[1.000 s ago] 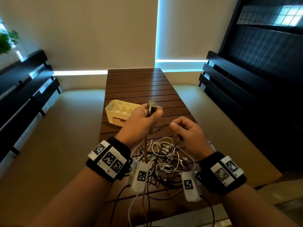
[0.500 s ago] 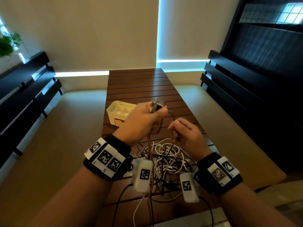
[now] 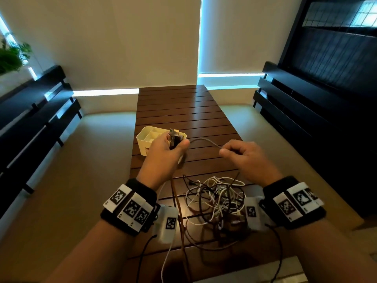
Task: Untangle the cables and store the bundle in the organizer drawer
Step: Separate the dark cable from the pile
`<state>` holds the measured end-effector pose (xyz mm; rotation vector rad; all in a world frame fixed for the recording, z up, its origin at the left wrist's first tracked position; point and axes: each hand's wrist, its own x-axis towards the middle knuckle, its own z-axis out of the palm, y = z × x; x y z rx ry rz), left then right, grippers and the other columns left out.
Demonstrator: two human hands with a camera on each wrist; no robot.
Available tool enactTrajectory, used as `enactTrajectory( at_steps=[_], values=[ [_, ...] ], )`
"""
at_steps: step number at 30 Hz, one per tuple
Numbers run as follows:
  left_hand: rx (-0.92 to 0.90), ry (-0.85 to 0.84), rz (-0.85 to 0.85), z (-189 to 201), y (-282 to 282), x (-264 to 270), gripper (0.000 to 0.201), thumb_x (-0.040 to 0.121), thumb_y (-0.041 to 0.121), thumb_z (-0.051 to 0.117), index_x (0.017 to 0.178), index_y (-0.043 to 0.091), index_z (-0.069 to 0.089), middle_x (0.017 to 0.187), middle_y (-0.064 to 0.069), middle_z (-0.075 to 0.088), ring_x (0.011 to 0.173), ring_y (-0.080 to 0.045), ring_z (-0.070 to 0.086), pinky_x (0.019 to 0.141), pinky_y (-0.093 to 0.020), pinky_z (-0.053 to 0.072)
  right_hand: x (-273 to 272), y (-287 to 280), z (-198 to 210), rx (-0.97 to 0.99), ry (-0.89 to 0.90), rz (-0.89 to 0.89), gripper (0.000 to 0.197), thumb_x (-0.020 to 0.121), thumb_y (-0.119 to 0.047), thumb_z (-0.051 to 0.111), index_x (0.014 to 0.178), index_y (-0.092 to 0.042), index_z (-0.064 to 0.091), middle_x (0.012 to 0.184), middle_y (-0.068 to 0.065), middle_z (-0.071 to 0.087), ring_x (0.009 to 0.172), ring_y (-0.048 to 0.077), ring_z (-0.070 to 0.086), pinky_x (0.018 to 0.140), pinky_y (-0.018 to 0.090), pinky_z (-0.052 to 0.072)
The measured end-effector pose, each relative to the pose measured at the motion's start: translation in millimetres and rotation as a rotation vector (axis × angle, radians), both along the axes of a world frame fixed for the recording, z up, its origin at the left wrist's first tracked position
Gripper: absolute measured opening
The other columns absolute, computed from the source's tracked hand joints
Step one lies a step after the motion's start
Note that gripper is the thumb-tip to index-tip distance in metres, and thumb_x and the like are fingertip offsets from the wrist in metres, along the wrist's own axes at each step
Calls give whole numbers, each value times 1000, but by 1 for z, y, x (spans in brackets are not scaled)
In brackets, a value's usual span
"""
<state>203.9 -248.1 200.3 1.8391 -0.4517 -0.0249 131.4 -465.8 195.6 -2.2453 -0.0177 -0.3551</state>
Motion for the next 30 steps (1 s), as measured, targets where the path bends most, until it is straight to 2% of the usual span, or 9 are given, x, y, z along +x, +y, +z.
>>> enactTrajectory(
  at_steps=[4, 6, 8, 11, 15, 19, 23, 27, 30],
  values=[
    [-80, -60, -103, 10, -7, -5, 12, 94, 25, 68, 103, 19, 65, 72, 12, 59, 61, -1, 54, 61, -23, 46, 5, 3, 14, -249, 45, 130, 12, 93, -24, 66, 85, -19, 72, 73, -7, 63, 67, 7, 56, 62, 25, 46],
    [-30, -47, -201, 11, -13, -7, 19, 93, 22, 69, 110, 15, 68, 73, 14, 62, 64, 4, 56, 64, -18, 45, 6, 9, 15, -265, 18, 170, 13, 93, -25, 65, 84, -18, 71, 74, -5, 63, 68, 9, 56, 62, 22, 47],
    [89, -68, -287, 11, -18, -8, 17, 93, 23, 68, 105, 11, 69, 69, 9, 60, 59, 0, 53, 61, -23, 43, 6, 12, 17, -239, -15, 185, 14, 94, -25, 64, 82, -20, 67, 72, -5, 60, 67, 8, 54, 58, 15, 42],
    [211, -100, -333, 12, -21, -9, 29, 94, 33, 65, 88, 4, 65, 62, -3, 52, 55, -12, 45, 56, -35, 39, 5, 11, 18, -148, -67, 174, 8, 94, -23, 65, 87, -24, 68, 74, -5, 63, 67, 9, 56, 58, 16, 42],
    [190, -126, -295, 15, -23, -9, 30, 95, 31, 65, 80, 4, 64, 63, -16, 53, 57, -19, 47, 57, -46, 43, 2, 7, 5, 75, -87, 140, 9, 95, -24, 64, 91, -25, 71, 79, 0, 68, 72, 18, 60, 65, 29, 49],
    [-8, -78, -220, 23, -20, -10, 29, 97, 23, 63, 74, 7, 57, 51, 4, 44, 47, -14, 41, 51, -34, 40, -3, 15, -32, 299, 35, 83, 23, 92, -43, 55, 87, -27, 71, 78, 11, 62, 69, 20, 58, 68, 37, 51],
    [-216, 43, -104, 22, -5, 1, 27, 98, 21, 61, 72, 20, 57, 50, 11, 42, 45, -11, 37, 53, -31, 36, -9, 18, -67, 454, 163, 13, 28, 102, -34, 50, 84, -28, 71, 67, -4, 55, 66, 13, 55, 69, 35, 48],
    [167, 46, -45, -1, 0, 15, 33, 96, 31, 63, 77, 4, 64, 57, 2, 50, 54, -18, 46, 61, -39, 43, 0, 7, -47, 434, 36, -120, 20, 99, -22, 56, 85, -18, 70, 61, -17, 56, 59, 0, 49, 64, 25, 41],
    [281, -70, 45, -4, -7, 15, 27, 99, 30, 59, 77, 15, 65, 69, -2, 61, 66, -20, 56, 65, -33, 46, 10, -1, -28, 247, -19, -114, 16, 96, -23, 61, 85, -18, 70, 76, -4, 66, 71, 11, 58, 67, 28, 46]
  ],
)
